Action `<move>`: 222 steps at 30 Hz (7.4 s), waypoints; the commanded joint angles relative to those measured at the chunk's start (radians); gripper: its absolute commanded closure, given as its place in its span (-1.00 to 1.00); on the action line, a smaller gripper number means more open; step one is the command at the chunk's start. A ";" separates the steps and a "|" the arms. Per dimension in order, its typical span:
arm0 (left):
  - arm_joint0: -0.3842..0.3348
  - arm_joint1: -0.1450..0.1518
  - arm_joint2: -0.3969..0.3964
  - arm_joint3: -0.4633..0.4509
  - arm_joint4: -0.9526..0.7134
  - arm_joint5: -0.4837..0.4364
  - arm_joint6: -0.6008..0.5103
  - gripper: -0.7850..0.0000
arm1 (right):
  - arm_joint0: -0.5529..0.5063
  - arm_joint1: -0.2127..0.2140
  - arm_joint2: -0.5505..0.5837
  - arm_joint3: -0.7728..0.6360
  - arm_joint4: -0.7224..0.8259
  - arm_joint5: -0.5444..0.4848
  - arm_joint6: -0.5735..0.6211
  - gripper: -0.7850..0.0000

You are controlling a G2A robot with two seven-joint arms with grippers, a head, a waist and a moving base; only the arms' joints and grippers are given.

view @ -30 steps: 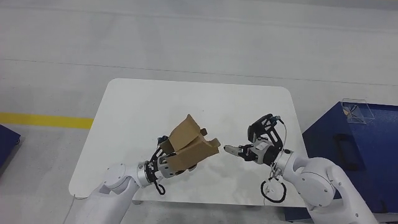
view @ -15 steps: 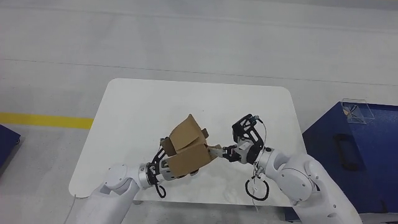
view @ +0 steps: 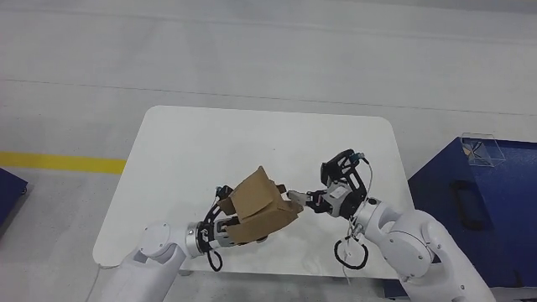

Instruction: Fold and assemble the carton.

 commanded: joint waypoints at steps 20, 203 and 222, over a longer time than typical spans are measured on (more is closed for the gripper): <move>0.012 0.003 0.018 -0.016 0.052 -0.024 0.035 1.00 | 0.057 -0.013 -0.087 0.021 -0.010 -0.026 0.078 -1.00; -0.068 -0.015 0.035 0.073 -0.078 0.061 0.039 1.00 | 0.103 -0.056 -0.010 0.168 0.161 -0.098 0.111 -1.00; -0.051 -0.014 0.032 0.046 -0.070 0.067 0.072 1.00 | 0.165 -0.062 -0.069 0.170 0.126 -0.034 0.144 -1.00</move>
